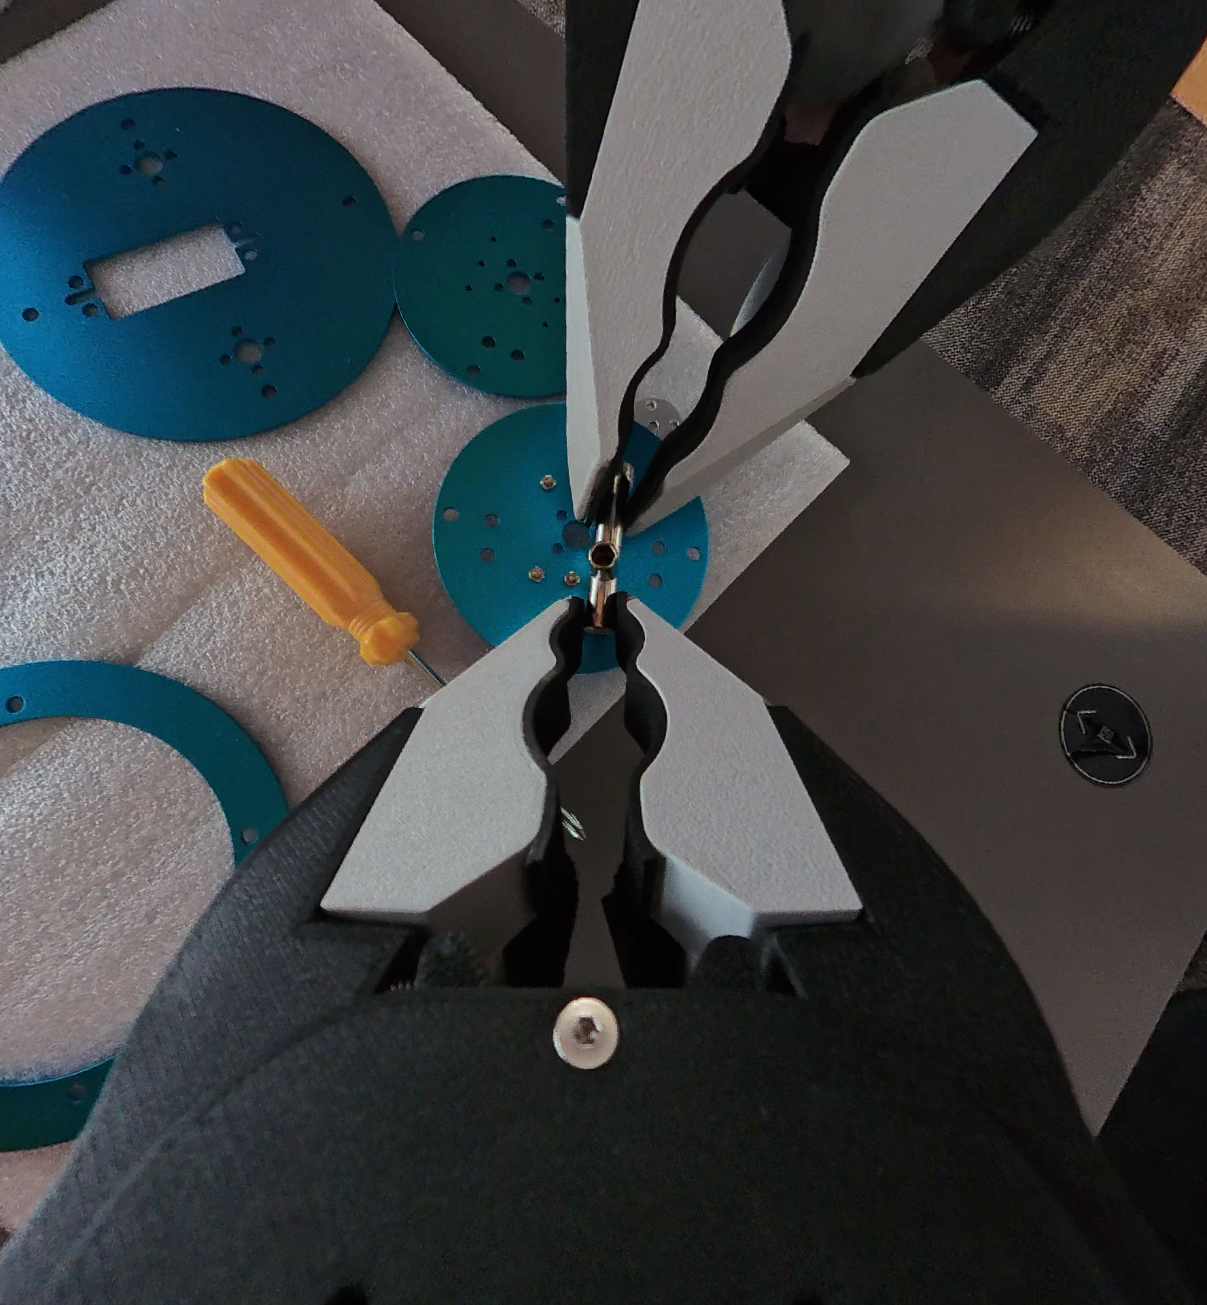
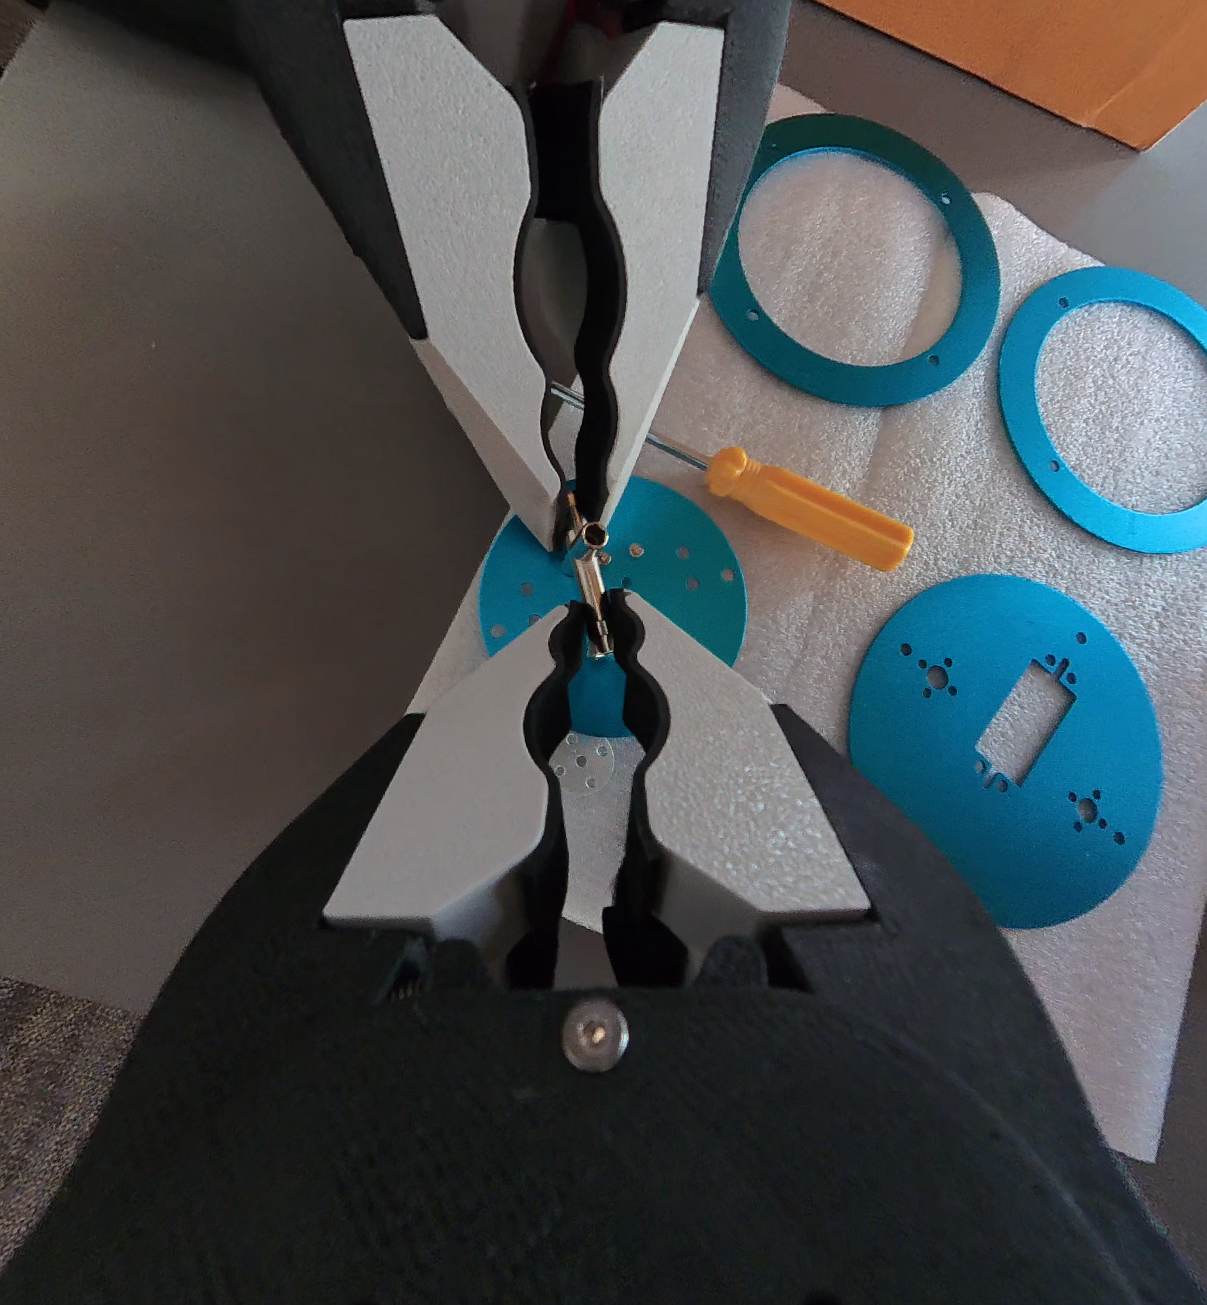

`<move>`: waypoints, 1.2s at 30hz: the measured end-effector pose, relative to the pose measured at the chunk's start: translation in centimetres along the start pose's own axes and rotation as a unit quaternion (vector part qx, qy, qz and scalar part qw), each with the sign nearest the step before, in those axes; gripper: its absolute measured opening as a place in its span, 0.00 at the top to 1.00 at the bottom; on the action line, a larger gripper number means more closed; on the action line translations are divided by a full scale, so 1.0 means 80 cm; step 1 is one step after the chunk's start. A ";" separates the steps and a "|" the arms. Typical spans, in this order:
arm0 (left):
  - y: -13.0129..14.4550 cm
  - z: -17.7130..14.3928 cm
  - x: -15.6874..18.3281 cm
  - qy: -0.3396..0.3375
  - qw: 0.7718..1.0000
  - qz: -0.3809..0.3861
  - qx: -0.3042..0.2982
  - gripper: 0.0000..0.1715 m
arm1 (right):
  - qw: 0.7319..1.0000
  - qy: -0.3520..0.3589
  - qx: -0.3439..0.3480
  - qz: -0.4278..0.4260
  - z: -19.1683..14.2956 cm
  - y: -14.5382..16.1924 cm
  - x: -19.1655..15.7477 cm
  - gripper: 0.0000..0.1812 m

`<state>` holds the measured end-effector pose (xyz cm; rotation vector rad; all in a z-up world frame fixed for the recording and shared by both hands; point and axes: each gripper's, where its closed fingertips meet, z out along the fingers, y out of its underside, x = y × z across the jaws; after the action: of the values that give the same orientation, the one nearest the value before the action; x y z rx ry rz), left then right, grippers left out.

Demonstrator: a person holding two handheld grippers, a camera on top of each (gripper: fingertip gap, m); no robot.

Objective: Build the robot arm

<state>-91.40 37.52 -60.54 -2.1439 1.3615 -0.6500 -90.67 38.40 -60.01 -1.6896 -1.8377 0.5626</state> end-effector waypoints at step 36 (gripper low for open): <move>-0.007 -0.001 0.003 -0.023 0.999 0.040 0.007 0.96 | 0.998 0.060 0.019 0.029 -0.007 0.001 -0.001 0.95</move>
<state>-90.99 37.47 -60.08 -2.0691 1.4064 -0.5751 -90.26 38.32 -59.68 -1.7186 -1.6881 0.5057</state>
